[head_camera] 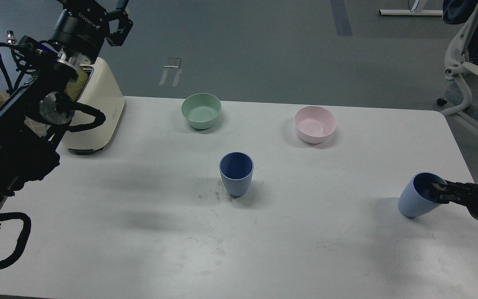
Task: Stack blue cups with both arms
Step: 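Reach the right gripper to the blue cup near the right arm and grasp it, then lift the blue cup with the right gripper and tilt it over the center cup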
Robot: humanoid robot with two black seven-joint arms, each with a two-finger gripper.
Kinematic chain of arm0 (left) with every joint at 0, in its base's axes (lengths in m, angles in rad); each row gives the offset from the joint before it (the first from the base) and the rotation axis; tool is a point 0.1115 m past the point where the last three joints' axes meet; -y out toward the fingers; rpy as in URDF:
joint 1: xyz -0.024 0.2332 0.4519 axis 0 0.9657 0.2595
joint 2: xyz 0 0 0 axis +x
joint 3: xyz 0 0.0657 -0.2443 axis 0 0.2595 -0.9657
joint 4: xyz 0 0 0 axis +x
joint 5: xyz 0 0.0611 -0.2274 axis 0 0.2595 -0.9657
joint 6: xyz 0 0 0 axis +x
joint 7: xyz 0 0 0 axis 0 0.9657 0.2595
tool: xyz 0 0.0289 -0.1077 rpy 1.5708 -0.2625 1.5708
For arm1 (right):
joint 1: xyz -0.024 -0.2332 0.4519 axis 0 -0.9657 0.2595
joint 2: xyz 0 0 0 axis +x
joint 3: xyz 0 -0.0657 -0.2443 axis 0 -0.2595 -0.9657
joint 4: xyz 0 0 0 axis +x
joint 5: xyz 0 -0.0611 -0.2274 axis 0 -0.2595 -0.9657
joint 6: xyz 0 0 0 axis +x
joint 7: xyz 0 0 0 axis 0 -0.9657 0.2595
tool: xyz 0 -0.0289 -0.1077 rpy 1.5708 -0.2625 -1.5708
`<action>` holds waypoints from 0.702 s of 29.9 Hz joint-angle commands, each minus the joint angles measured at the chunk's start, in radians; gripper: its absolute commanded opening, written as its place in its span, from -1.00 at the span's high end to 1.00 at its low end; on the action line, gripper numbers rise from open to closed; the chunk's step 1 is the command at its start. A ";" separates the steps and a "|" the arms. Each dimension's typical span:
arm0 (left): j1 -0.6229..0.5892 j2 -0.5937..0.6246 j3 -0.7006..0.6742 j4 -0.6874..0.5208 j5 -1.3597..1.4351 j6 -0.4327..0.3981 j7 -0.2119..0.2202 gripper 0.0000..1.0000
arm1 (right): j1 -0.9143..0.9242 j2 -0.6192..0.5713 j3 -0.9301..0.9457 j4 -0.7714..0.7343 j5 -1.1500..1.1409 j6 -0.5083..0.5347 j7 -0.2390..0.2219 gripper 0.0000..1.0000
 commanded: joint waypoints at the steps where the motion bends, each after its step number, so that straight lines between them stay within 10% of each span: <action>1: 0.002 0.001 0.000 0.001 0.000 0.000 0.000 -0.95 | -0.002 0.000 0.000 0.003 0.003 0.000 -0.011 1.00; 21: -0.008 0.004 -0.001 0.000 -0.002 -0.002 0.002 -0.95 | 0.320 0.063 0.091 0.168 0.122 0.000 -0.003 1.00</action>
